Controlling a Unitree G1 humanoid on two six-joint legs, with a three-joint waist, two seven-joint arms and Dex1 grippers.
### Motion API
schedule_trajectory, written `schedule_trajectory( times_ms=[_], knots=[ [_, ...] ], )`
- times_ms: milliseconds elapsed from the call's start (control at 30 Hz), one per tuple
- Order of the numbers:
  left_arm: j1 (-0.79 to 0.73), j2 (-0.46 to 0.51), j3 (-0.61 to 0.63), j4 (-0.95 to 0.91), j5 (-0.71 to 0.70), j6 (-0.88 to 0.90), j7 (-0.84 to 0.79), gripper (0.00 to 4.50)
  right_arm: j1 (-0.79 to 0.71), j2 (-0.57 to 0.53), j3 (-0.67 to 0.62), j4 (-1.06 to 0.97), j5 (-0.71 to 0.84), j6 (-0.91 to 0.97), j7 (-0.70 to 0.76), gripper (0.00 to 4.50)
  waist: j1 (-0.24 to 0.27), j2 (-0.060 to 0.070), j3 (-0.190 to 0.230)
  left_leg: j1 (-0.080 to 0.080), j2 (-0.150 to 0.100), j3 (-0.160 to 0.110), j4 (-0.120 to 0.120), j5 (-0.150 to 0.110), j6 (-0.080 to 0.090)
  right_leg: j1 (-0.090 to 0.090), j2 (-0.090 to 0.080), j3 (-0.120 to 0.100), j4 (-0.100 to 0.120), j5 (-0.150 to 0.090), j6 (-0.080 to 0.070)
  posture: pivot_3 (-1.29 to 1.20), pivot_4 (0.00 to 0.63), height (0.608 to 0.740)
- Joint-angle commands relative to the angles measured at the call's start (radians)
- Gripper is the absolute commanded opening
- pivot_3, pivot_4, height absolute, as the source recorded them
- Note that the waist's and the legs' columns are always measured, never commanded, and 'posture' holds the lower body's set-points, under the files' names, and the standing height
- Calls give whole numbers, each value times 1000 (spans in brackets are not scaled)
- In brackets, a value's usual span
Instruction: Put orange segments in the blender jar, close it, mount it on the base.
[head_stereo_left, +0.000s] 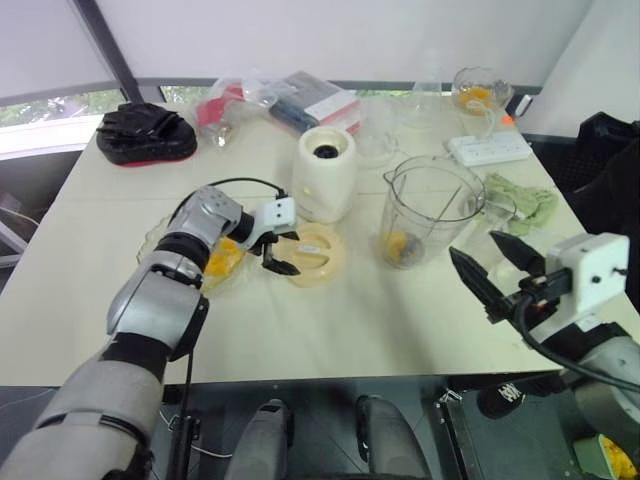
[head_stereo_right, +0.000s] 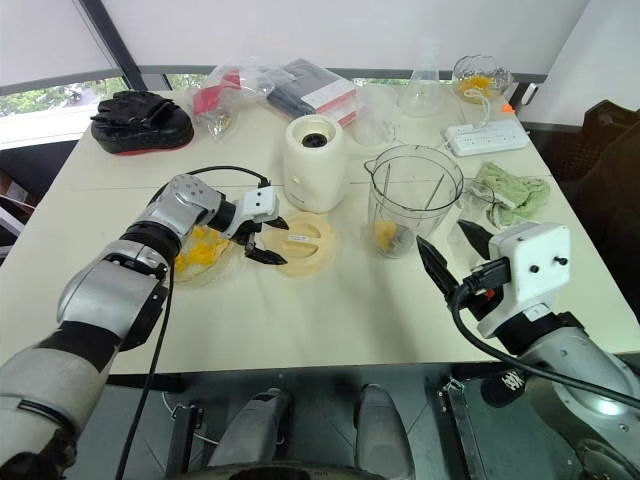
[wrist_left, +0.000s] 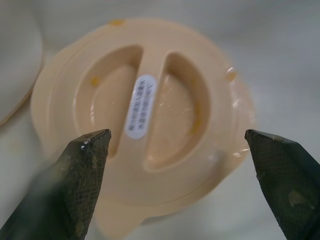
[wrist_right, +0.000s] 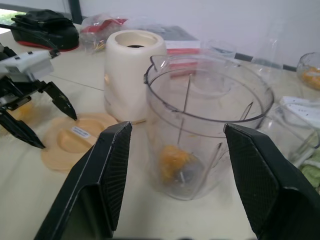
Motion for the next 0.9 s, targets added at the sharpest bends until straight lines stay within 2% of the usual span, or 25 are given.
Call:
schedule_trajectory(
  times_ms=[33, 467, 900],
  knots=[
    [-39, -15, 6, 11, 44, -28, 76, 4500, 0, -25, 34, -33, -8, -58, -47, 3035, 0, 0, 0, 0, 0, 0, 0, 0, 0, 0, 0, 0, 0, 0, 0, 0, 150, 740],
    [-45, -75, 30, 35, 108, -12, 240, 4500, -1, -86, 102, -33, -9, -114, -141, 3035, 24, -1, -1, 2, 0, 0, 6, 0, 0, 5, 0, 0, 1, 1, -1, 0, 150, 740],
    [-50, -95, 32, 40, 132, 20, 190, 4500, 18, -109, 126, -33, -10, -137, -178, 3035, 23, 0, -1, 3, 0, -1, 13, 0, 0, 10, 0, 0, 1, 1, 3, 0, 150, 740]
  ],
)
